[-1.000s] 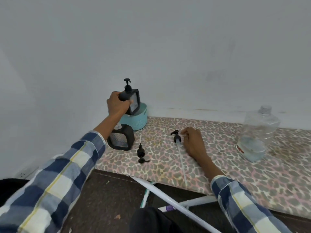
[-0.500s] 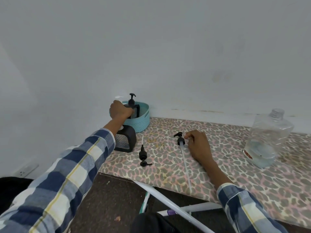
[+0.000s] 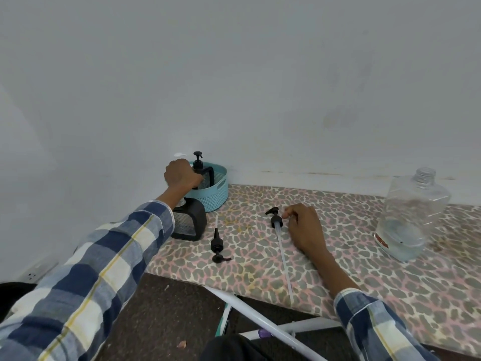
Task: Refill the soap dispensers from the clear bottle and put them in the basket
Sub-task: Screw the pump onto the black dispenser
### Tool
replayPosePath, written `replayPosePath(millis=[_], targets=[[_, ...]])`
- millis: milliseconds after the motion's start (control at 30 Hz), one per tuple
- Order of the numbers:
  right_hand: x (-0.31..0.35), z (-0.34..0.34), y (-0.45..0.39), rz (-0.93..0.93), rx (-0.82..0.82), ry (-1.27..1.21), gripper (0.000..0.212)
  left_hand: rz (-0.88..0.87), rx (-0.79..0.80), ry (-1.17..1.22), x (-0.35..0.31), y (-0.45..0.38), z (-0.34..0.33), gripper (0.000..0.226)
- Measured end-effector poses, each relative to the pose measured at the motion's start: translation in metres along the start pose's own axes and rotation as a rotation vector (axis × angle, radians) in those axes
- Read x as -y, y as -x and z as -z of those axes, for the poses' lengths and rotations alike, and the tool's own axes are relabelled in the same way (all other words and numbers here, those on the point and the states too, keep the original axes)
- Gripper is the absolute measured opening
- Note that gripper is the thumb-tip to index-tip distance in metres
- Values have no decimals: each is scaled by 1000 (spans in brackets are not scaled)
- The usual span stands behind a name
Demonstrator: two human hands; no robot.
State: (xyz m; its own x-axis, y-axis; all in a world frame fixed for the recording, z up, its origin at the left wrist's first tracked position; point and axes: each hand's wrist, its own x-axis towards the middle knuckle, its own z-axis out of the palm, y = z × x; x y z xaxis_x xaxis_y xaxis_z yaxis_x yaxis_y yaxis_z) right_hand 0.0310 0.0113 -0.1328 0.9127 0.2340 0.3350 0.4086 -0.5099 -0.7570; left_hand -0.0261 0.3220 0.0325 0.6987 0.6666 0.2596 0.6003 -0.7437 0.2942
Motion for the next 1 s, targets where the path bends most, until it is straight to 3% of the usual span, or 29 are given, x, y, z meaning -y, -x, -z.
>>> replayPosePath(millis=[33, 133, 267, 467, 600, 700, 733, 867, 933, 1000], targets=[[0, 0, 0, -1, 1, 0, 34, 10, -10, 12, 2, 0, -4, 29], [0, 0, -2, -18, 7, -9, 34, 65, 5, 19, -2, -1, -12, 59], [0, 0, -1, -39, 11, -17, 34, 149, 11, -142, -2, -5, -13, 81], [9, 7, 4, -12, -17, -15, 31, 162, 139, 101, 26, -15, -13, 99], [54, 11, -6, 183, -144, 21, 25, 127, 237, 117, 40, -25, -14, 129], [115, -6, -27, 170, -3, -117, 19, 133, 253, 164, 54, -41, -24, 153], [135, -16, -35, 107, 81, -149, 24, 130, 255, 191, 57, -42, -25, 153], [189, -61, -57, -251, 446, -221, 79, 60, 231, 369, 60, -34, -16, 131], [199, -84, -62, -279, 478, -208, 85, 86, 270, 424, 63, -35, -19, 123], [202, -100, -66, -271, 411, -175, 76, 106, 307, 403, 65, -37, -21, 119]])
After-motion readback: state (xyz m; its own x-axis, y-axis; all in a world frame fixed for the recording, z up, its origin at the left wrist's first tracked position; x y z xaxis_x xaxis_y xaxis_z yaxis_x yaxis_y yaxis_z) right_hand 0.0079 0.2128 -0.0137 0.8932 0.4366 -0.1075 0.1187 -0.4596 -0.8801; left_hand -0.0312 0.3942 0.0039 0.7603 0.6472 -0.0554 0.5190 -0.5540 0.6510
